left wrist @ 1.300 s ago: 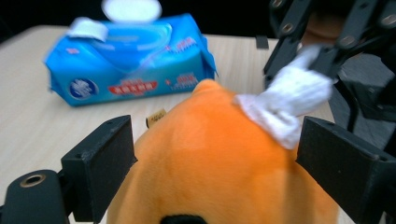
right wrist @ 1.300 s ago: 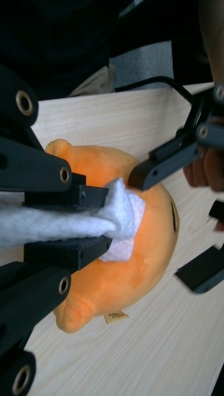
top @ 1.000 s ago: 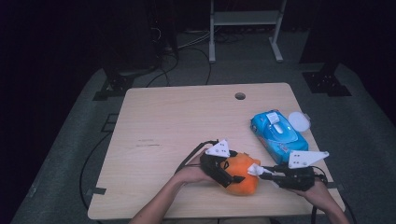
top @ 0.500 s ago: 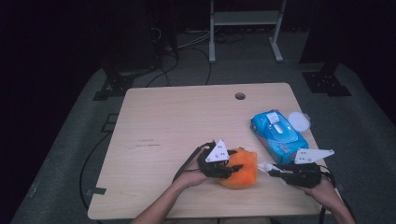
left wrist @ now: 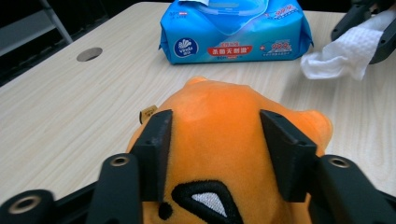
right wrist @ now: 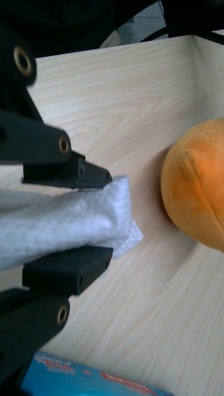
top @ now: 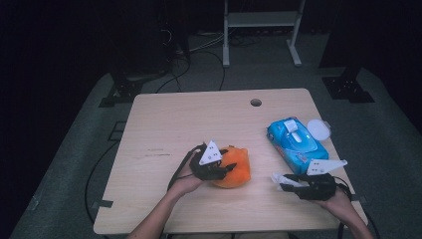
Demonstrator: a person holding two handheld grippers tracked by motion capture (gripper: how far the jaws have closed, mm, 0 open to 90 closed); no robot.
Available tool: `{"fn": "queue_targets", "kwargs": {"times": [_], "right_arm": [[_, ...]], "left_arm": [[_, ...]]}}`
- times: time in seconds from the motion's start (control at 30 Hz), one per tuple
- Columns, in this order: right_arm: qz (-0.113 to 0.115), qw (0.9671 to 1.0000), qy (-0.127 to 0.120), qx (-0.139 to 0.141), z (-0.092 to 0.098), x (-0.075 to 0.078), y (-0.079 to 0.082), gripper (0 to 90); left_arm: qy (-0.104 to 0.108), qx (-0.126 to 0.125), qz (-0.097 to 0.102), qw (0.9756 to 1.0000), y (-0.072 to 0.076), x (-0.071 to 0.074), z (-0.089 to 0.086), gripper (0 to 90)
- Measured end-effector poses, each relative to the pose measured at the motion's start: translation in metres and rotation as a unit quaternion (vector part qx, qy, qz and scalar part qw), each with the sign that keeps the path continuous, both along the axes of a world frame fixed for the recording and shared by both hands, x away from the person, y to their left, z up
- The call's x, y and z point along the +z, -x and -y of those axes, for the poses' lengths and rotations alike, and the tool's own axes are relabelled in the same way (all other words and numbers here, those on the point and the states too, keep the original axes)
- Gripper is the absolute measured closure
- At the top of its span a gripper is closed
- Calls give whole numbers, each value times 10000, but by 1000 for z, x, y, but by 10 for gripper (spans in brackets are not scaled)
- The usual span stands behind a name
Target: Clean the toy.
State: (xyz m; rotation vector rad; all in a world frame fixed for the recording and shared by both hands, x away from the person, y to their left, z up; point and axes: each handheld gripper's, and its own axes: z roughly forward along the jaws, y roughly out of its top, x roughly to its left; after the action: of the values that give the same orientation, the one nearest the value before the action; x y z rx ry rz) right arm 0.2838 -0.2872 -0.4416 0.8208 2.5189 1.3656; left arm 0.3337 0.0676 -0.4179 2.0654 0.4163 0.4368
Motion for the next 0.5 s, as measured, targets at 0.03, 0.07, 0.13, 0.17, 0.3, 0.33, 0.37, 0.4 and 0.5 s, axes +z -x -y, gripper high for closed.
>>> {"fn": "queue_targets", "kwargs": {"times": [0.03,0.07,0.13,0.17,0.3,0.33,0.37,0.4,0.5], "right_arm": [[50,10000,-6,-5,-2,1,1,525],[71,10000,-7,2,-3,2,1,510],[138,9999,43,-36,-4,3,2,485],[133,9999,43,-28,-5,3,2,480],[116,9999,-6,8,-6,1,1,452],[133,9999,12,17,-6,0,0,443],[133,9999,12,17,-6,0,0,443],[131,9999,24,10,-7,0,0,434],[153,9999,10,-27,-7,1,-2,403]], "left_arm": [[-18,-28,4,10000,1,1,0,412],[-11,-47,-19,10000,1,2,0,395],[13,-66,-35,10000,1,4,1,371],[38,-82,-38,10000,0,5,0,364],[313,-152,-103,9993,1,15,-5,313],[317,-149,-108,9993,2,16,-6,294],[317,-149,-108,9993,2,16,-6,278],[367,-135,-155,9991,2,18,-9,278],[508,-70,-261,9983,6,18,-18,222]]}}
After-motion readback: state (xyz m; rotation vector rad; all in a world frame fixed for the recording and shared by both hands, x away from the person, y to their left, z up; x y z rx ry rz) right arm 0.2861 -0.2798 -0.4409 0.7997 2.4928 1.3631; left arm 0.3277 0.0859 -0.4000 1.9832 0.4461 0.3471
